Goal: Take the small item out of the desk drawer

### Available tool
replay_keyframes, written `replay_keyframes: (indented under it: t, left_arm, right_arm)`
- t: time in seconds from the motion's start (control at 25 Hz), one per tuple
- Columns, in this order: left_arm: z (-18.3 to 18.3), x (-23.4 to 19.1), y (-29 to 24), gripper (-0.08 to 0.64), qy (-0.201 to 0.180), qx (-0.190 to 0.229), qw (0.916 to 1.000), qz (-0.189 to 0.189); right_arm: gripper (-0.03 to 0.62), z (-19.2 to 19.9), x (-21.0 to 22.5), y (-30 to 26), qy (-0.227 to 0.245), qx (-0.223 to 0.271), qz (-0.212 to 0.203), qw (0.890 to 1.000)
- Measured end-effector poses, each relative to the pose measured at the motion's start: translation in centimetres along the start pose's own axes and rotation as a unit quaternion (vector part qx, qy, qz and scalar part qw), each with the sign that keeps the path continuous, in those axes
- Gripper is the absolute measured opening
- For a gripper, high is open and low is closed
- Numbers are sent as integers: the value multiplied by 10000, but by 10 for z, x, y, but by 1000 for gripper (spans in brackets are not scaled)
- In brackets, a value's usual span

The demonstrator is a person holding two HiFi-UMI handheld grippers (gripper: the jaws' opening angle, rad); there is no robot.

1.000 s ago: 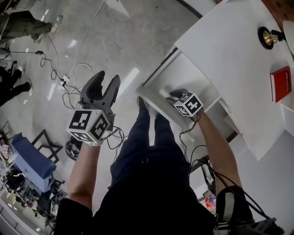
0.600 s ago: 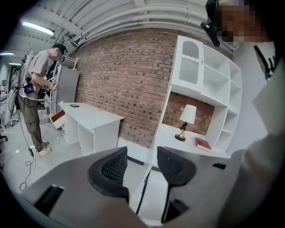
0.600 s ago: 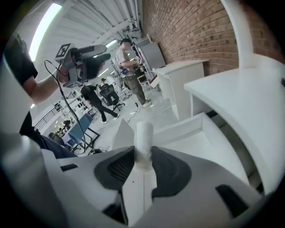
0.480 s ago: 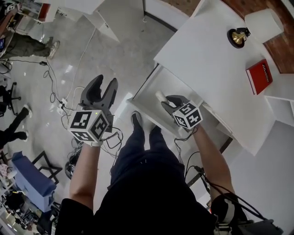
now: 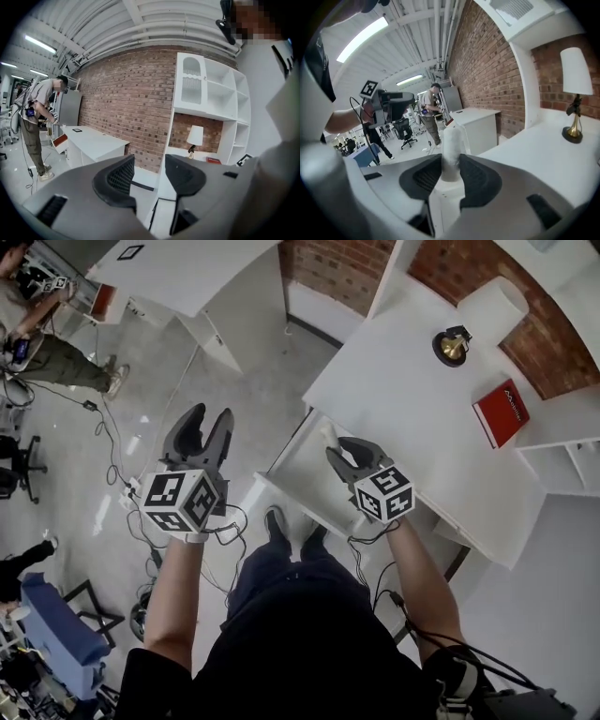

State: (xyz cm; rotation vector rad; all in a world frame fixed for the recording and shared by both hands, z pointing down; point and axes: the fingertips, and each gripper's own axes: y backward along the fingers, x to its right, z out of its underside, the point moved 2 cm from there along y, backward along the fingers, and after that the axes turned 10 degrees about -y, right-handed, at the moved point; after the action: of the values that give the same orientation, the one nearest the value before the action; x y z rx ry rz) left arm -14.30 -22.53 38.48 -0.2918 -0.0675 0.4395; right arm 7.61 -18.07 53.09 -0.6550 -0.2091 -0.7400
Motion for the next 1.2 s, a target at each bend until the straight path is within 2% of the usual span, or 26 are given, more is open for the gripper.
replay_keyframes:
  t: [0.12, 0.28, 0.4, 0.56, 0.72, 1.2]
  left_arm:
    - [-21, -3, 4, 204, -62, 182, 9998, -26]
    - [-49, -9, 1, 202, -167, 433, 9989, -15]
    - [-69, -11, -9, 201, -358, 594, 9975, 110]
    - [-86, -15, -21, 201, -397, 736, 9958, 380]
    - [-89, -20, -27, 199, -339, 766, 9945, 627]
    - [-83, -14, -48, 199, -532, 724, 9840, 1539]
  right_arm:
    - [121, -37, -4, 22, 30, 500, 224, 9985]
    - [120, -87, 7, 58, 72, 1111, 1006, 9887]
    - [121, -127, 18, 98, -51, 1799, 1556, 9713]
    - [120, -165, 24, 149, -124, 2622, 2147, 9407]
    - [120, -171, 25, 179, -328, 2941, 2622, 9185]
    - [121, -141, 8, 232, -757, 3251, 3698, 8671]
